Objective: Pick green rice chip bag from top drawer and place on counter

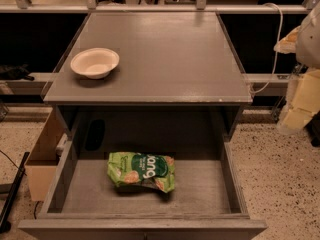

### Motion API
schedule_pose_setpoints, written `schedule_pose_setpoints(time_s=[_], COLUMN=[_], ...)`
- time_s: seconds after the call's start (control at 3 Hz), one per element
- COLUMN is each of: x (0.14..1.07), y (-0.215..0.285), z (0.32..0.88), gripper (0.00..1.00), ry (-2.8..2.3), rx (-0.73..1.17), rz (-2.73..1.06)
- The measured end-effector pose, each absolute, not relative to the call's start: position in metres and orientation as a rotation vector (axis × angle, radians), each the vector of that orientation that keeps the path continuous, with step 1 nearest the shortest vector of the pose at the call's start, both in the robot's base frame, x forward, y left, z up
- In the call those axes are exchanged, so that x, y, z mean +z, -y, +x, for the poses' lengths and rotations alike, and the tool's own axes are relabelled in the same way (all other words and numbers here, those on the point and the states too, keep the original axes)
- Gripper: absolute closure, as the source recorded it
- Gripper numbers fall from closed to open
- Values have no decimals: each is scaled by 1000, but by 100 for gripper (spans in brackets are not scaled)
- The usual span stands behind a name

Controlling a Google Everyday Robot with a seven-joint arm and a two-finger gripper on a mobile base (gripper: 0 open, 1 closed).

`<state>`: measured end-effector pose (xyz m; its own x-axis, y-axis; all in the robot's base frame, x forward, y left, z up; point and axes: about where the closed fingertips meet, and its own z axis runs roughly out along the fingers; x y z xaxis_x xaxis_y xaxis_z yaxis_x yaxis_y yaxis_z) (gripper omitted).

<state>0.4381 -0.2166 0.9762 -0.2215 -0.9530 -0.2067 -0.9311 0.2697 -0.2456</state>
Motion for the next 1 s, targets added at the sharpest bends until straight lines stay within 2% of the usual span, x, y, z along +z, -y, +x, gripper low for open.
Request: schedule_pose_setpoints(time_s=[0.67,1.0], x=[969,950], y=[212,209], z=[433,419], gripper=[0,0], ry=[-2241,-2214], rx=[-62,24], rz=[-1684,-1630])
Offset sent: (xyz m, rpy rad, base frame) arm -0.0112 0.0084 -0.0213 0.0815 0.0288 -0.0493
